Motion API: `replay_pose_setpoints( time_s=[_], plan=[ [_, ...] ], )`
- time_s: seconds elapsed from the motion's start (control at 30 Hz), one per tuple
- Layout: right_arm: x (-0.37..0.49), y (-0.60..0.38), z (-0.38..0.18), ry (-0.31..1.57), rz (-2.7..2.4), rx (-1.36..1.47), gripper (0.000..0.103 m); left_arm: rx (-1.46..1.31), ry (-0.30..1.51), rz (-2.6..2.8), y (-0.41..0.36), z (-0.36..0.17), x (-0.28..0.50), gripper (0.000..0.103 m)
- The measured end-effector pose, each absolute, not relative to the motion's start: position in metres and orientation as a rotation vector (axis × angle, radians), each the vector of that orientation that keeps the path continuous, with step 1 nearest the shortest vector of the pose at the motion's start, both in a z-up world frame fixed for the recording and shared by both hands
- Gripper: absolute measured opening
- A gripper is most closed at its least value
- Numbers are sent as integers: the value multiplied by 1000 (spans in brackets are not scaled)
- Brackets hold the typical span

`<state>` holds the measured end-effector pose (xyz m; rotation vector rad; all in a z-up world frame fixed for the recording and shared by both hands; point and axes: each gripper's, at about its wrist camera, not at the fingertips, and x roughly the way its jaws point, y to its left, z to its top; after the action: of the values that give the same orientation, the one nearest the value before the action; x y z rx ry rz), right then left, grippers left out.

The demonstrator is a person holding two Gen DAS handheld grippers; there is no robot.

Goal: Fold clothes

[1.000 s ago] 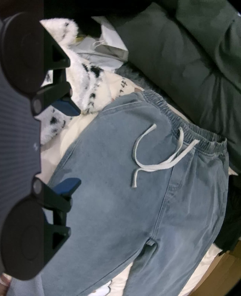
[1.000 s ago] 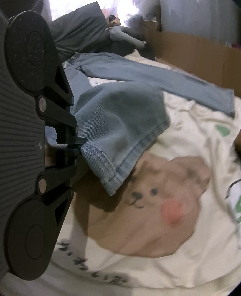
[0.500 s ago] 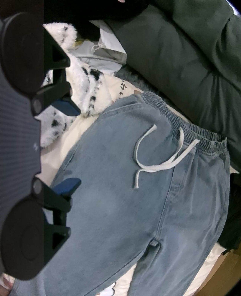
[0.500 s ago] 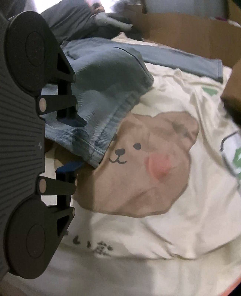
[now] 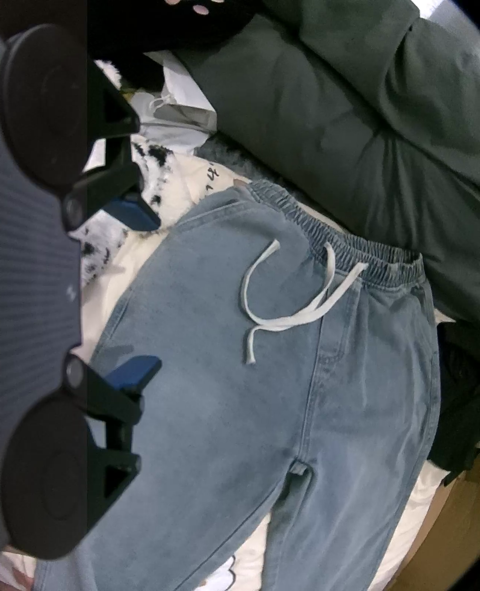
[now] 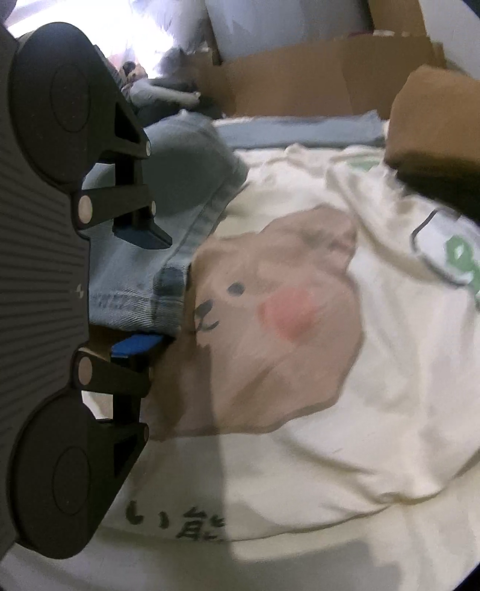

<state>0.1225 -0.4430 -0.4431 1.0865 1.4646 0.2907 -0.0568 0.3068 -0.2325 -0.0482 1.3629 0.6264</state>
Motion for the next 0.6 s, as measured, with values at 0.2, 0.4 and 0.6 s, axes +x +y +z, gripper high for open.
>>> replay_pose_setpoints(
  time_s=[0.2,0.4,0.6],
  plan=[
    [129,-447,-432,1393,424,1151,52,-52,1375,622,305,-235,-59,77],
    [137,-440,-425,1393,539,1124,53,-55,1386,625,304,-237,-63,77],
    [154,-419,-442,1503,546,935,52,-55,1384,628,305,-235,-65,77]
  ],
)
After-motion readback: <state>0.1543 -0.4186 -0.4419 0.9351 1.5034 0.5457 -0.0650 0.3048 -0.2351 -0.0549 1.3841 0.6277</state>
